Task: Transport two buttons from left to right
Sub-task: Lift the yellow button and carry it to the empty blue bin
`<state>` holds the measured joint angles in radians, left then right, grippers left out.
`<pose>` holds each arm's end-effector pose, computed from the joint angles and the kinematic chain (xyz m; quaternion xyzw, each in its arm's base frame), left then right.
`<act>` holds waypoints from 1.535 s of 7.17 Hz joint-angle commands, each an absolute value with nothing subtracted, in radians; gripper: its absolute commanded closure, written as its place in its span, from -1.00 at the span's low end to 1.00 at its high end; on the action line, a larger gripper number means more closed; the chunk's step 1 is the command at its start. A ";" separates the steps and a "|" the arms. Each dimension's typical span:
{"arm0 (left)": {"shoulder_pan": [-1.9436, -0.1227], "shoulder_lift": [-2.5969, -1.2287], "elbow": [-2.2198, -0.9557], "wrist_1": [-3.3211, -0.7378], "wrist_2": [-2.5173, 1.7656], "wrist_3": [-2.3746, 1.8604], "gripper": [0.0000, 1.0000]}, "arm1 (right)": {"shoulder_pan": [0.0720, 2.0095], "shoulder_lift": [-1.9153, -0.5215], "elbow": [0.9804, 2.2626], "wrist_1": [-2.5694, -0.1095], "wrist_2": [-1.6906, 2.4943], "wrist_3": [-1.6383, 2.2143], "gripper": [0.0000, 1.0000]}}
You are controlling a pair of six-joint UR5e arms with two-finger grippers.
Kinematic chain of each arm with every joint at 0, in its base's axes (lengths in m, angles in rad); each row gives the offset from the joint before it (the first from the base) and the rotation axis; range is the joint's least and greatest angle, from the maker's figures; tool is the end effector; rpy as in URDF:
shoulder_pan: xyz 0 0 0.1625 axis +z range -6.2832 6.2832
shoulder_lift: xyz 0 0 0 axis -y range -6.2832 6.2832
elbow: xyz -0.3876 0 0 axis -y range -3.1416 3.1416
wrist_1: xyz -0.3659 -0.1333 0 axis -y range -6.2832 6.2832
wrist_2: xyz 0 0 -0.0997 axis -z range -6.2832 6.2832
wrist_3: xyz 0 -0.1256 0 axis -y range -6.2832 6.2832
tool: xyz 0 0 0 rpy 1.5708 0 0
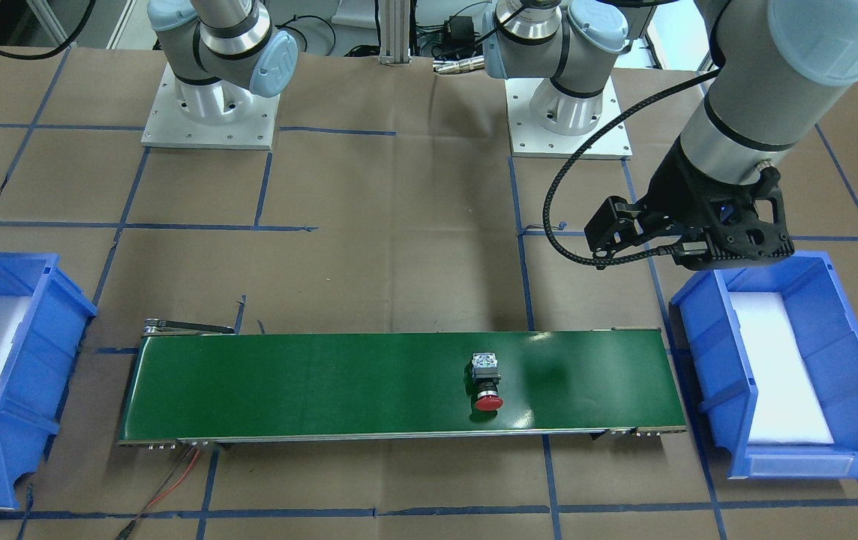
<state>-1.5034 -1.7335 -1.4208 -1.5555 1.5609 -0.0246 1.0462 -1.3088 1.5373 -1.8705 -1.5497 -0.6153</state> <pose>-0.0986 -0.5365 0.4150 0.0460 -0.9989 0.0014 0.0049 -0.1654 -0.5573 0.3358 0.0457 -0.9983 0.0357 0.0103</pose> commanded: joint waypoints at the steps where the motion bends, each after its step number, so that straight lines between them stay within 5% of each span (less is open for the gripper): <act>1: -1.503 -1.733 -1.420 -1.555 1.560 -0.032 -0.99 | 1.014 -1.258 1.636 -2.053 -1.548 -0.693 0.93; 5: -1.503 -1.733 -1.424 -1.555 1.562 -0.032 -0.99 | 0.989 -1.241 1.848 -2.233 -1.548 -0.696 0.92; 9: -1.503 -1.733 -1.425 -1.555 1.562 -0.032 -0.99 | 0.983 -1.192 1.865 -2.273 -1.551 -0.696 0.83; 10: -1.503 -1.733 -1.424 -1.555 1.560 -0.032 -0.99 | 0.983 -1.192 1.867 -2.272 -1.551 -0.696 -0.18; 11: -1.503 -1.733 -1.425 -1.555 1.560 -0.032 -0.99 | 0.983 -1.195 1.876 -2.269 -1.549 -0.686 -0.98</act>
